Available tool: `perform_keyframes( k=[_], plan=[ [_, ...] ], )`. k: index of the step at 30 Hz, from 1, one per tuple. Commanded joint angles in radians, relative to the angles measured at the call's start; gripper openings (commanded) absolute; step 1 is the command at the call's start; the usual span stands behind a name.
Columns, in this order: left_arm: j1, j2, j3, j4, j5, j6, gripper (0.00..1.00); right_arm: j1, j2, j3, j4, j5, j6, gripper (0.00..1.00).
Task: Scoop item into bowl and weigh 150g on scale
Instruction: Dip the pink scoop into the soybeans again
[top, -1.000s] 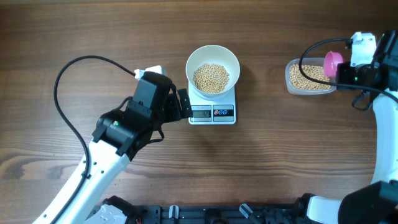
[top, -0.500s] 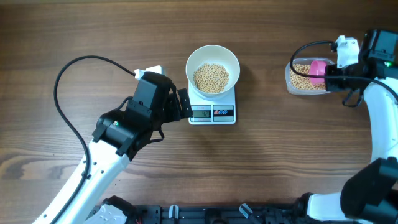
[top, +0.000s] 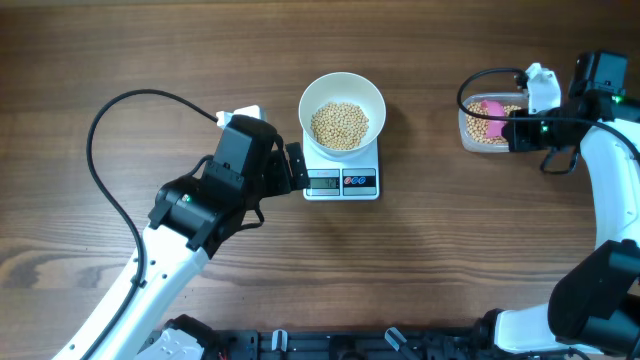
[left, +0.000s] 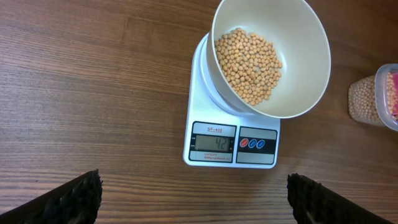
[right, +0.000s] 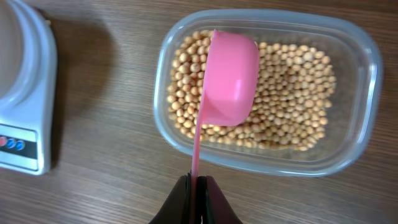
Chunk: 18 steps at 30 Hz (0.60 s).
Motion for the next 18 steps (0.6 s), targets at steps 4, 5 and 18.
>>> perform_keyframes(
  k=[4,5,18],
  plan=[
    [0.005,-0.007,0.0,0.002,-0.01,0.008,1.0,0.006,0.02,0.002,-0.015,-0.087,0.017,0.04],
    [0.005,-0.007,0.0,0.002,-0.01,0.008,1.0,0.006,0.02,0.002,-0.015,-0.087,0.017,0.04],
    [0.005,-0.007,0.0,0.002,-0.01,0.008,1.0,-0.136,0.029,0.002,-0.017,-0.32,0.082,0.04]
  ],
)
